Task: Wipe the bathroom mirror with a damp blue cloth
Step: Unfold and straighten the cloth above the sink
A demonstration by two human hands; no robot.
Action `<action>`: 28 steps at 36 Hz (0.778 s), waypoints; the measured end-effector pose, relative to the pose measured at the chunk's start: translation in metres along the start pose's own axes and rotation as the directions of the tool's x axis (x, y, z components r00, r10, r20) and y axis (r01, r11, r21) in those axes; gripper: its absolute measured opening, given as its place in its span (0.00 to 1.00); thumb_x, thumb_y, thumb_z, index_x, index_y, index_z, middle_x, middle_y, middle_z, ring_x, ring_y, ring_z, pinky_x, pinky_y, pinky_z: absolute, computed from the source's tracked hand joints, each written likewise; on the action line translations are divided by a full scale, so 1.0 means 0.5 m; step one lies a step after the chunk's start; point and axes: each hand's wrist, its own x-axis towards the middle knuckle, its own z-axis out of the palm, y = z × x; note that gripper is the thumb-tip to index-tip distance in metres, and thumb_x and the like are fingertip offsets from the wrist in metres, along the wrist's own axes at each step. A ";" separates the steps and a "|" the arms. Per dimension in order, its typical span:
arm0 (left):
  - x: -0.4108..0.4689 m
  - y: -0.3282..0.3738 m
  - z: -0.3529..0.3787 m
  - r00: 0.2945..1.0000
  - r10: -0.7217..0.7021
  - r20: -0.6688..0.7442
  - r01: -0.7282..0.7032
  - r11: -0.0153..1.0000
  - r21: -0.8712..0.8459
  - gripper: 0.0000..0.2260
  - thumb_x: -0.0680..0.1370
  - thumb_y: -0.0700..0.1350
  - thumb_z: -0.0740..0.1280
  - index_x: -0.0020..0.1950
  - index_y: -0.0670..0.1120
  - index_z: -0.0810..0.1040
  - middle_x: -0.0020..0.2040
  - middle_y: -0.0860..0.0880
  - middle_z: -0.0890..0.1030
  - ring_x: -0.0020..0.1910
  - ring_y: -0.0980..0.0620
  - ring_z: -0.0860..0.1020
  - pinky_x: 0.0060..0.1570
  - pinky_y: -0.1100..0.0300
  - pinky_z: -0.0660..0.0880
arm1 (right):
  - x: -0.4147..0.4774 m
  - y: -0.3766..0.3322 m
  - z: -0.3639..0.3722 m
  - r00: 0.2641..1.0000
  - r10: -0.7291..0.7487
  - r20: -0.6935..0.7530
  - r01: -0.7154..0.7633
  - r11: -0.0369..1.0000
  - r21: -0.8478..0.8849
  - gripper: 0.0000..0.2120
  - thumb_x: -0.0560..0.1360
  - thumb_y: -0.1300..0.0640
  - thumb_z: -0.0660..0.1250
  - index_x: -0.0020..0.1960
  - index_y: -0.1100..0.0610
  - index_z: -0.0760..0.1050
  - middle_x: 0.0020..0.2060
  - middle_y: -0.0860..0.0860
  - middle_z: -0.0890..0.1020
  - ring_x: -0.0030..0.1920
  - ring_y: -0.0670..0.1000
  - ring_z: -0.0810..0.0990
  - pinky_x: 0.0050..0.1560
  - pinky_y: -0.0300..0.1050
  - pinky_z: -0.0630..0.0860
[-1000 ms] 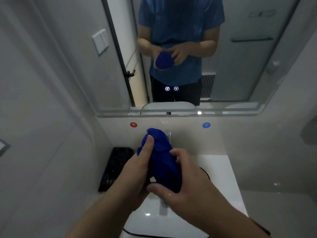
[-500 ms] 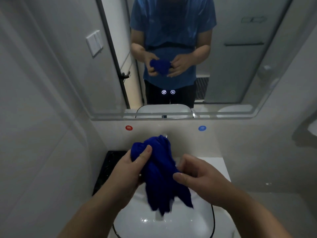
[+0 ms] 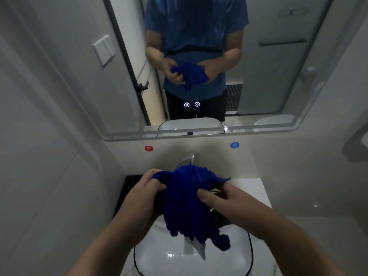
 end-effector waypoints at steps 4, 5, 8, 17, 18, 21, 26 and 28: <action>-0.007 -0.003 -0.003 1.000 0.017 -0.001 -0.017 1.000 0.010 0.14 0.70 0.44 0.67 0.55 0.44 0.82 0.49 0.39 0.82 0.44 0.42 0.80 0.43 0.50 0.78 | 0.005 0.006 0.004 0.999 -0.027 0.026 0.025 0.997 0.078 0.43 0.58 0.23 0.79 0.64 0.46 0.79 0.54 0.52 0.89 0.52 0.56 0.89 0.54 0.51 0.86; -0.010 -0.002 -0.003 1.000 0.031 -0.004 -0.031 0.999 0.022 0.13 0.71 0.42 0.65 0.54 0.44 0.81 0.47 0.39 0.81 0.43 0.42 0.78 0.41 0.51 0.77 | 0.009 0.007 0.005 0.999 -0.002 0.054 -0.010 0.976 0.215 0.44 0.57 0.24 0.80 0.64 0.50 0.82 0.54 0.54 0.88 0.53 0.57 0.88 0.56 0.52 0.85; -0.021 -0.001 -0.002 0.994 0.111 -0.013 -0.108 0.984 0.144 0.09 0.71 0.41 0.65 0.50 0.47 0.79 0.44 0.43 0.79 0.41 0.43 0.75 0.39 0.55 0.75 | 0.018 0.010 -0.001 0.997 0.051 0.051 -0.069 0.868 0.492 0.40 0.62 0.29 0.80 0.63 0.55 0.85 0.54 0.59 0.86 0.52 0.60 0.85 0.56 0.53 0.82; -0.061 -0.026 0.017 0.903 0.280 0.326 -0.428 0.642 0.636 0.17 0.70 0.33 0.73 0.51 0.49 0.74 0.66 0.54 0.75 0.67 0.48 0.77 0.60 0.54 0.80 | 0.018 -0.042 0.016 0.920 -0.184 -0.347 0.160 0.982 -0.096 0.22 0.87 0.47 0.61 0.47 0.64 0.79 0.37 0.62 0.80 0.38 0.53 0.78 0.45 0.60 0.77; -0.063 -0.026 0.015 0.901 0.228 0.369 -0.424 0.639 0.642 0.16 0.71 0.38 0.76 0.53 0.50 0.75 0.66 0.54 0.74 0.68 0.48 0.76 0.62 0.52 0.79 | 0.012 -0.053 0.018 0.923 -0.221 -0.316 0.206 0.975 -0.081 0.23 0.87 0.47 0.61 0.45 0.65 0.77 0.35 0.60 0.77 0.37 0.53 0.76 0.43 0.58 0.75; -0.066 -0.014 0.027 0.923 0.084 0.376 -0.300 0.769 0.564 0.19 0.74 0.56 0.77 0.59 0.51 0.76 0.64 0.51 0.78 0.66 0.47 0.79 0.63 0.43 0.79 | -0.004 -0.083 0.015 0.936 -0.304 -0.177 0.293 0.952 -0.083 0.26 0.85 0.42 0.61 0.43 0.65 0.74 0.32 0.59 0.75 0.34 0.57 0.73 0.41 0.55 0.72; -0.059 0.004 0.039 0.936 0.338 0.093 -0.323 0.725 0.608 0.31 0.71 0.69 0.75 0.71 0.63 0.72 0.66 0.60 0.79 0.67 0.57 0.78 0.67 0.46 0.77 | -0.023 -0.120 0.004 0.934 -0.357 0.009 0.357 0.932 -0.060 0.19 0.82 0.42 0.62 0.42 0.54 0.80 0.36 0.59 0.81 0.36 0.64 0.79 0.41 0.53 0.78; -0.058 0.018 0.037 0.924 0.325 0.201 -0.382 0.752 0.537 0.37 0.72 0.69 0.75 0.78 0.64 0.67 0.74 0.60 0.75 0.73 0.55 0.75 0.70 0.46 0.75 | -0.021 -0.127 0.004 0.931 -0.351 0.100 0.351 0.936 0.014 0.15 0.83 0.46 0.63 0.47 0.52 0.83 0.42 0.59 0.84 0.42 0.63 0.84 0.47 0.52 0.82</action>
